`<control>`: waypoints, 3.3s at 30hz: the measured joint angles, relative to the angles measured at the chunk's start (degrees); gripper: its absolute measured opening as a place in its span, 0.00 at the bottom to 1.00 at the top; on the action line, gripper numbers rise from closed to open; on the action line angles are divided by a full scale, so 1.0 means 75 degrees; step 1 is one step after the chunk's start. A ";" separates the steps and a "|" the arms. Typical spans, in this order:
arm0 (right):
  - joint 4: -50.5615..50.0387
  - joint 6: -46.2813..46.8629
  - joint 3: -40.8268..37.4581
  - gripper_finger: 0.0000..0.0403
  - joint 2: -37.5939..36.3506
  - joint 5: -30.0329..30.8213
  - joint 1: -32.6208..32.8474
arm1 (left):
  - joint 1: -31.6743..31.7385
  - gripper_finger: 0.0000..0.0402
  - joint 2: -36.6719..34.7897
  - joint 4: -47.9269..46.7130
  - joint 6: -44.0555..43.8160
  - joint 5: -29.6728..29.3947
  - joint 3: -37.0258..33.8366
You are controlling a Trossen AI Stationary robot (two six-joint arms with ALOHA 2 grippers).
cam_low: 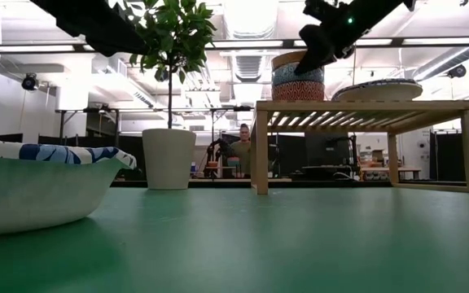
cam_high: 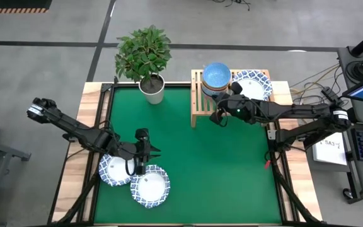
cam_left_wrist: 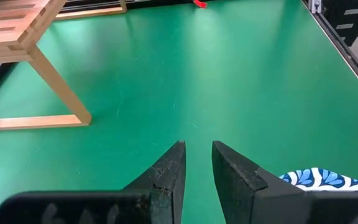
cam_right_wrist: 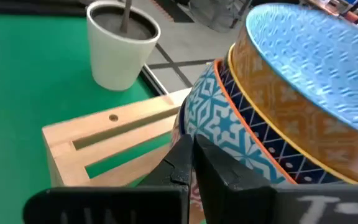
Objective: Place and stack bowls onto a shelf
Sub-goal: Adjust the stacked bowls on the shelf, then stack the white patterned bowl on top of the white patterned bowl on the shelf
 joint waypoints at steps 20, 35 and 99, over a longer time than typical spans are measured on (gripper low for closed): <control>-0.0410 0.1365 0.0377 0.02 -0.0086 0.0041 0.1285 | -0.0009 0.15 0.0000 -0.0348 -0.1113 0.0462 -0.0009; -0.0016 0.5575 0.0567 0.02 0.1962 -0.1542 0.3155 | -0.0102 0.15 0.0000 -0.1616 -0.2095 0.1388 -0.0009; -0.1141 0.4588 0.6852 0.03 0.8436 -0.2931 0.3123 | -0.0329 0.15 -0.1177 -0.3109 -0.0717 -0.0918 0.0396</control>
